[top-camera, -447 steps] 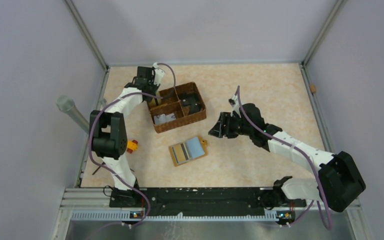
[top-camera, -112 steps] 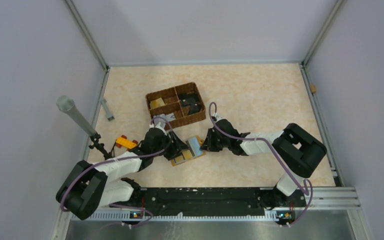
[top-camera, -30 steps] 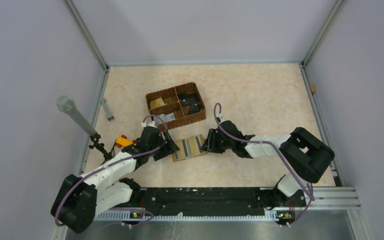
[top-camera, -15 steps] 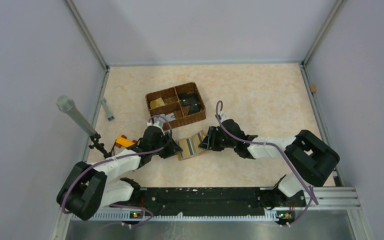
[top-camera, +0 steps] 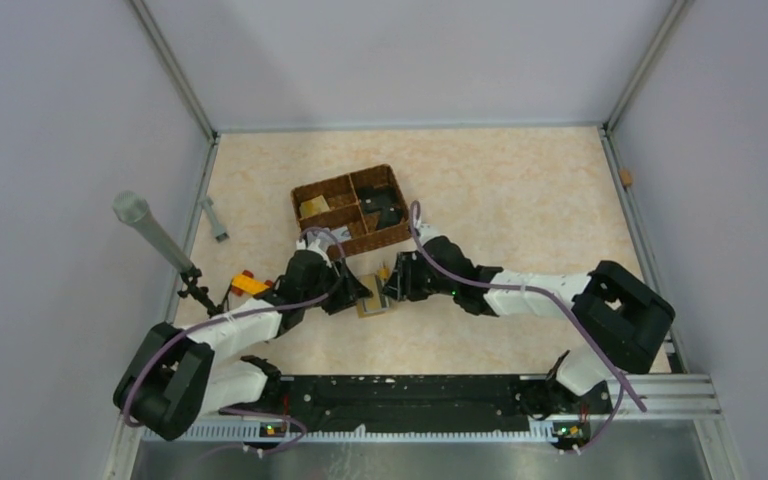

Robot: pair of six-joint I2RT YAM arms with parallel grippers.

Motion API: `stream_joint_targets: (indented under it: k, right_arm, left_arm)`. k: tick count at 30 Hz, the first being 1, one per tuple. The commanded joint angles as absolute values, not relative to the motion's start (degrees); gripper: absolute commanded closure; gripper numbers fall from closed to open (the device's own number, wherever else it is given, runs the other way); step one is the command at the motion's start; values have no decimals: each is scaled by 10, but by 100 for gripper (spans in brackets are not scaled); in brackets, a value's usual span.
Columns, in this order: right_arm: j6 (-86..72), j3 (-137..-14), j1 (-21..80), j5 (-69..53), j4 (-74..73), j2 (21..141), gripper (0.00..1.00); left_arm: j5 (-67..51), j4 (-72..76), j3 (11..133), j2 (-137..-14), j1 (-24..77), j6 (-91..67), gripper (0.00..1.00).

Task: Put the credit cards into the card holder
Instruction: Close the card holder at the center of the board.

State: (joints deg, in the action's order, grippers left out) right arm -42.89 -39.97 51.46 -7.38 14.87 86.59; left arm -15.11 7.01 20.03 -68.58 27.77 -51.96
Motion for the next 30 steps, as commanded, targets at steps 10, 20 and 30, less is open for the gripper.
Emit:
stream_joint_targets:
  k: [10,20,30]
  right_arm:
    - [-344,-520,610,-24,102,928,43]
    - [-320,-507,600,-23,147,922,34]
    - [-309,-578,577,-63,159,1020,45]
  left_arm:
    - [-26,-98,172,-475,226,-528,34]
    - [-35,-134,163,-364,186,-503,26]
    - [-24,-148,150,-357,165,-522,26]
